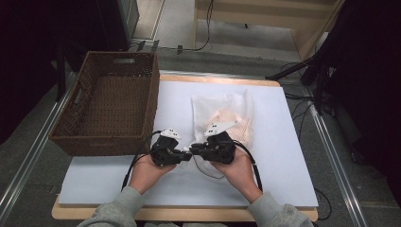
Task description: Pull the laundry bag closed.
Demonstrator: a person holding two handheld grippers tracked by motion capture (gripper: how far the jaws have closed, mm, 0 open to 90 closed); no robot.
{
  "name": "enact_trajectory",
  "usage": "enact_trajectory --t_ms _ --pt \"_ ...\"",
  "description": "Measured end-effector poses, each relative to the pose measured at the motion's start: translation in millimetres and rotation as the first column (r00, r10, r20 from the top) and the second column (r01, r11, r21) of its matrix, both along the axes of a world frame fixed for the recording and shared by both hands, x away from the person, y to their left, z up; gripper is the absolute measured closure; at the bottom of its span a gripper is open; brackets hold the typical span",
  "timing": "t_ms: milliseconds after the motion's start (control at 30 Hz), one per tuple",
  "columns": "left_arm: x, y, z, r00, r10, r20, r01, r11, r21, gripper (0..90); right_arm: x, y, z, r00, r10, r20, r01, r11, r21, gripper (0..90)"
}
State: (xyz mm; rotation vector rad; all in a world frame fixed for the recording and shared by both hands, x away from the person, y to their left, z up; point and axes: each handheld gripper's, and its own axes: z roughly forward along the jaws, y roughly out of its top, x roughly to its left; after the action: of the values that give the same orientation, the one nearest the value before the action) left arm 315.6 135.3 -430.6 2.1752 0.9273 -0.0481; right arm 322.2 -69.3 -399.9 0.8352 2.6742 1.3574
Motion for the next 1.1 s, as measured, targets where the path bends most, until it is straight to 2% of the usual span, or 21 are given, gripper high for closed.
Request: enact_trajectory --t_ms 33,100,267,333,633,833,1100 --pt "-1.6 -0.4 -0.1 1.0 0.002 0.005 -0.002 1.0 -0.001 88.0 1.6 -0.7 1.2 1.0 -0.001 -0.006 0.001 1.0 0.001 89.2" --pt "-3.0 -0.3 -0.3 0.9999 0.003 0.01 -0.003 1.0 0.001 88.0 3.1 -0.7 1.6 0.9998 -0.008 -0.018 0.008 1.0 0.003 90.0" --pt "-6.7 0.2 -0.4 1.0 0.002 0.01 -0.002 1.0 0.006 88.0 7.7 1.3 0.0 0.9996 -0.02 -0.021 0.02 1.0 -0.003 90.0" --pt "-8.6 0.1 -0.6 0.9999 0.0 0.015 0.0 1.0 -0.002 88.0 10.8 3.1 -1.7 0.9991 -0.025 -0.036 0.025 1.0 0.002 90.0" --pt "-15.1 0.2 -0.1 0.9989 -0.008 0.046 0.007 0.9998 0.019 87.9 14.8 18.1 -10.7 0.9978 -0.006 -0.066 0.006 1.0 -0.005 90.0" --pt "-14.2 1.5 0.3 0.9988 0.0 0.05 -0.001 0.9999 0.013 87.5 12.9 18.4 -9.2 0.9978 0.011 -0.066 -0.01 1.0 0.018 90.0" --pt "-13.1 2.6 0.6 0.9988 0.008 0.048 -0.008 0.9999 0.011 87.5 10.2 17.3 -7.5 0.9983 0.018 -0.055 -0.017 1.0 0.013 90.0"
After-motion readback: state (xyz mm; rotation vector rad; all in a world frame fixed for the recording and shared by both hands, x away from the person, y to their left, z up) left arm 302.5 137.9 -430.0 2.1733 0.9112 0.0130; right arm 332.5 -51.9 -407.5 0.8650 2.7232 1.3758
